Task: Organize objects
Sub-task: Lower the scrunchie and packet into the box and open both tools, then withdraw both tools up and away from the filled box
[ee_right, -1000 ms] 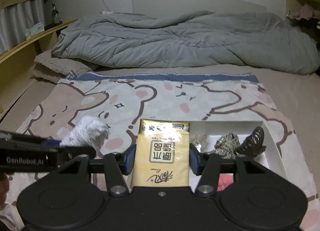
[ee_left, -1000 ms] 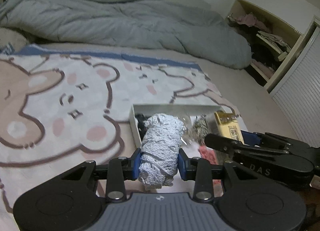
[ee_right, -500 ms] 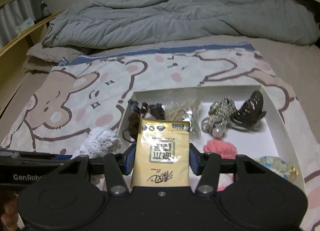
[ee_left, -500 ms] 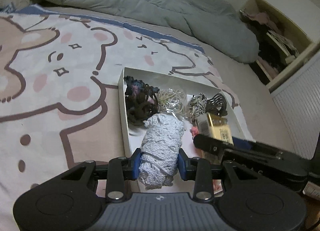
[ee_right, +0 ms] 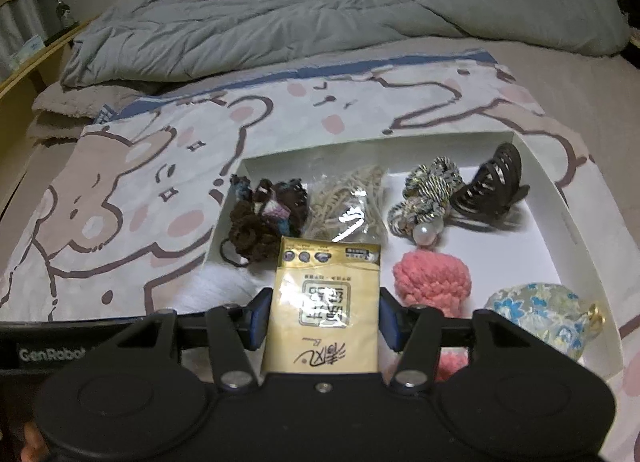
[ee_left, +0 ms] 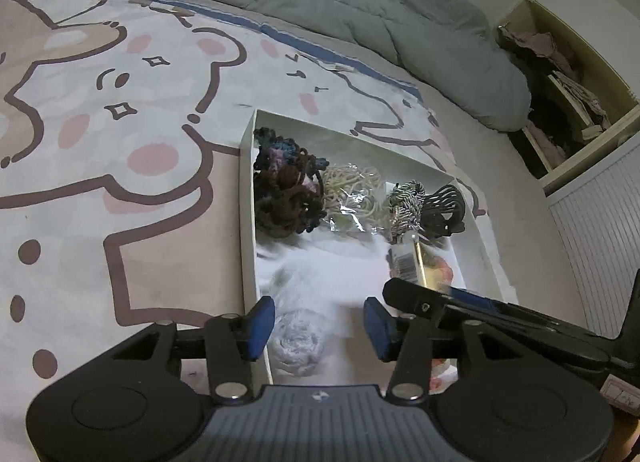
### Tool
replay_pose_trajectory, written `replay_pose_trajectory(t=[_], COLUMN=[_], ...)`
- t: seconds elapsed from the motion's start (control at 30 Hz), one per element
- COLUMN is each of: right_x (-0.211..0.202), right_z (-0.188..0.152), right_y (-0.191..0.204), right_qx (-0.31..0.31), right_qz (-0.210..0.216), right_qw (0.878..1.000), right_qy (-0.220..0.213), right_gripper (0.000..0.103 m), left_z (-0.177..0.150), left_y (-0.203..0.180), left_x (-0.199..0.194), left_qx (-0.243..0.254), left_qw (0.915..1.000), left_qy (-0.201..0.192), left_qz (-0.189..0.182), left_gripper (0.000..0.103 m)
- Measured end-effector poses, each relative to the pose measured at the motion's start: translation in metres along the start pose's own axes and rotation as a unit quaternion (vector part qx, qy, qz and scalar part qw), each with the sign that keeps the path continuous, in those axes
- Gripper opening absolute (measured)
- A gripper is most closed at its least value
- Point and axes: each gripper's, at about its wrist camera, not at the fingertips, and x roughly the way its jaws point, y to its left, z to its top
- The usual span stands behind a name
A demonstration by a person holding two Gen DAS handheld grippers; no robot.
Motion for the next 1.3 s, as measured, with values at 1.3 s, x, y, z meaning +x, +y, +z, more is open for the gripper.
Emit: replay_pose_trajectory(t=[1.3], right_x=[-0.051], right_z=[0.013], right_y=[0.013], right_qx=[-0.014], right_qz=[-0.024], right_qw=[0.998], right_qy=[-0.057], right_gripper=[0.067], left_z=[0.026], left_y=[-0.005], left_x=[-0.068], left_qx=[0.099], left_qw=[0.9901], left_qy=[-0.079], left_qz=[0.062], left_gripper=[0.055])
